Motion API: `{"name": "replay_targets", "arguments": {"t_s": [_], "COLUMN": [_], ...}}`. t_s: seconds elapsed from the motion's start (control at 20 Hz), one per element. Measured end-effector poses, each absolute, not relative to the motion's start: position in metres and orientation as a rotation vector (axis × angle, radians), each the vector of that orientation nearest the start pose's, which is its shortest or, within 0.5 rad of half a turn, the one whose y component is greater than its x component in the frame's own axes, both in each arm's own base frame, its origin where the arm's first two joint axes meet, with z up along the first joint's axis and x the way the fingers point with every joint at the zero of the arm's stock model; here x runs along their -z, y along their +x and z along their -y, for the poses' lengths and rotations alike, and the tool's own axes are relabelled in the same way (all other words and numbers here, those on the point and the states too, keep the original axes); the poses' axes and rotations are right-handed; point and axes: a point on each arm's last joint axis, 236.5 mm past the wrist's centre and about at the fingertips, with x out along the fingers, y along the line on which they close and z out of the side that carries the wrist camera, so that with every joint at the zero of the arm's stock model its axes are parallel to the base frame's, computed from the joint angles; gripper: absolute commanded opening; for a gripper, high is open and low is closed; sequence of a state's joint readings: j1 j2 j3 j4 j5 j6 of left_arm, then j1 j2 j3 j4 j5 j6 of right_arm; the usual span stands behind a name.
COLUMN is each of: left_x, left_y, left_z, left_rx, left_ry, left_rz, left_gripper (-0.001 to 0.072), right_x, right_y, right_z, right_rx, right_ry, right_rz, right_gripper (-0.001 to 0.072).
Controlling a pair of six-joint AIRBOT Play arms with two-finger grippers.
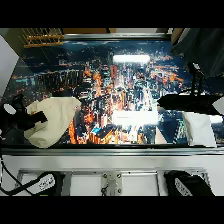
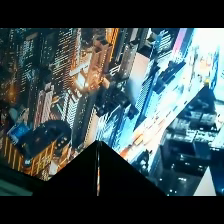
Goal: Fold the clothes and pants, and hang the long-sleeved shirts on hangers.
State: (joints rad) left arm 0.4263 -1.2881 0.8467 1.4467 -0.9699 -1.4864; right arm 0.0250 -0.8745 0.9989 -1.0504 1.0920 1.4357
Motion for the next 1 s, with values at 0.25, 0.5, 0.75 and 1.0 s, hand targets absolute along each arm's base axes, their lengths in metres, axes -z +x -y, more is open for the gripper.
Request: {"name": "replay_targets", "arguments": {"t_s": [0.25,0.5,0.75,1.0], "left_x": [0.096,0.013,-0.078,-0.081], "left_y": [0.311,0.362,0.351,0.282], "left_z": [-0.094,0.006,0.192,0.328], "left_rx": [-0.218,0.056,0.534,0.886], "left_ry": [-0.337,-0.131,0.156,0.361], "left_rz": [-1.383,-1.183,-0.954,-0.924], "left_gripper": [0.0005,0.0005,0.0005,0.052], "right_x": [-0.126,-0.126,-0.127,-0.136], "right_y": [0.334,0.334,0.334,0.34], "right_z": [-0.113,-0.113,-0.114,-0.11], "right_rx": [-0.393,-0.394,-0.398,-0.398], "right_ry": [0.309,0.309,0.317,0.304], "right_rz": [-0.923,-0.923,-0.919,-0.871], "right_gripper": [0.0013,0.0013,0.0013,0.0012]}}
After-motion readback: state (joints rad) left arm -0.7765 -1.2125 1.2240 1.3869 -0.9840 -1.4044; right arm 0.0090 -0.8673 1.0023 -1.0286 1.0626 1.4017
